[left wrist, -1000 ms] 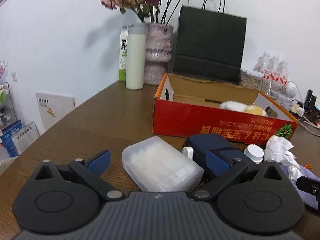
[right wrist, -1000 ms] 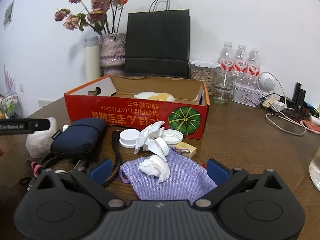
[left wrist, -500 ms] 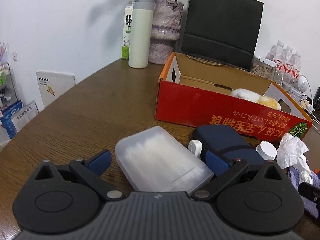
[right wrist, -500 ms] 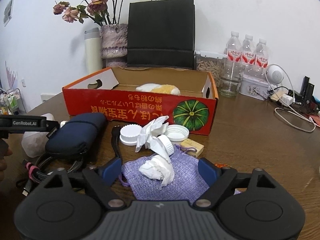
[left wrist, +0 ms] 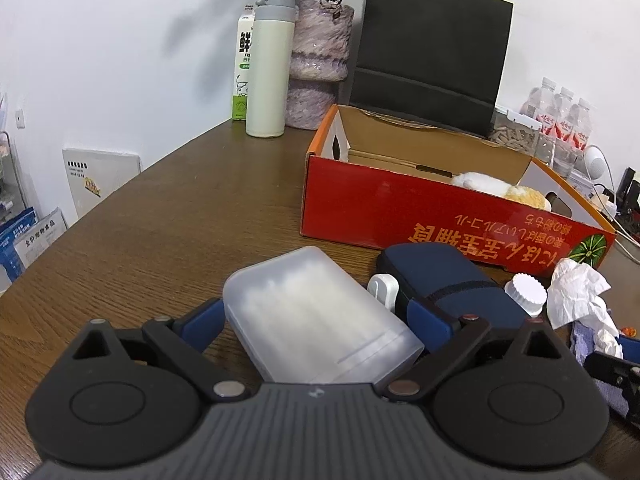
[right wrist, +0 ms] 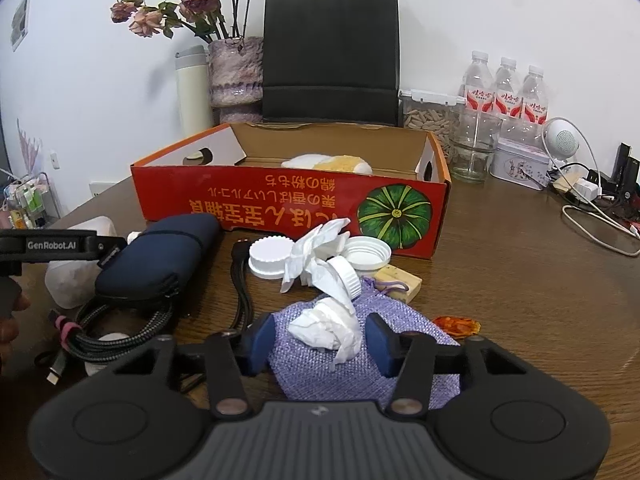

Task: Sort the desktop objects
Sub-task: 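Close the left gripper on the plastic box while the right gripper closes on the tissue, then carry the plastic box with the left gripper while the right gripper carries the tissue into the cardboard box, then open the left gripper releasing the plastic box while the right gripper releases the tissue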

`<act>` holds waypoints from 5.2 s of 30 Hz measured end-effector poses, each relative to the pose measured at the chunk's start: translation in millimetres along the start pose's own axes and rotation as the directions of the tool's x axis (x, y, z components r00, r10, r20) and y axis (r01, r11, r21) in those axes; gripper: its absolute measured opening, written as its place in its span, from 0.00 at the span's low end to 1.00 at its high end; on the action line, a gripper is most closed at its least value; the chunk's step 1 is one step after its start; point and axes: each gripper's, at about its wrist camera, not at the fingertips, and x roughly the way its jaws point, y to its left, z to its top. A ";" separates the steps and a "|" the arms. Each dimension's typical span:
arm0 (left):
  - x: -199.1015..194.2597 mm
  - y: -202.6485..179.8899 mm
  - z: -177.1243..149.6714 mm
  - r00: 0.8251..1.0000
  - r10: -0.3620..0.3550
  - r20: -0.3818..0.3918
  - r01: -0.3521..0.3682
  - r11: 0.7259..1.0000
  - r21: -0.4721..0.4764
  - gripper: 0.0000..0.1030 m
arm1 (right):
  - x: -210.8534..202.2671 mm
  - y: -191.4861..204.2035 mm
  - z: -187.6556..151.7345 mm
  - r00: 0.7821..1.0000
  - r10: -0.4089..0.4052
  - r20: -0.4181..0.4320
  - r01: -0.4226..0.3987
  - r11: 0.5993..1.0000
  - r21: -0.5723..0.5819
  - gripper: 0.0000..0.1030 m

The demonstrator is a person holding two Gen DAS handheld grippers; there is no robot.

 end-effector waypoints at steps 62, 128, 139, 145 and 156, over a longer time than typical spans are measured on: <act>-50.6 10.7 1.6 0.988 -0.120 0.096 0.117 0.992 0.036 0.64 | -45.9 1.2 6.4 0.982 0.057 0.179 -0.069 0.996 0.064 0.22; 123.4 -63.2 137.1 0.962 -0.266 0.067 0.262 0.963 0.067 0.64 | 149.9 -69.0 148.4 0.994 0.078 0.079 -0.087 0.989 0.119 0.22; 121.6 -64.8 135.5 0.960 -0.267 0.079 0.261 0.962 0.077 0.70 | 152.4 -71.1 145.9 0.994 0.092 0.062 -0.100 0.985 0.141 0.25; 119.0 -66.6 135.3 0.961 -0.263 0.084 0.256 0.963 0.084 0.89 | 148.3 -69.5 146.3 0.991 0.113 0.076 -0.123 0.982 0.142 0.52; 113.1 -66.4 134.6 0.956 -0.280 0.091 0.276 0.960 0.055 1.00 | 134.5 -61.8 148.0 0.985 0.128 0.120 -0.141 0.983 0.115 0.90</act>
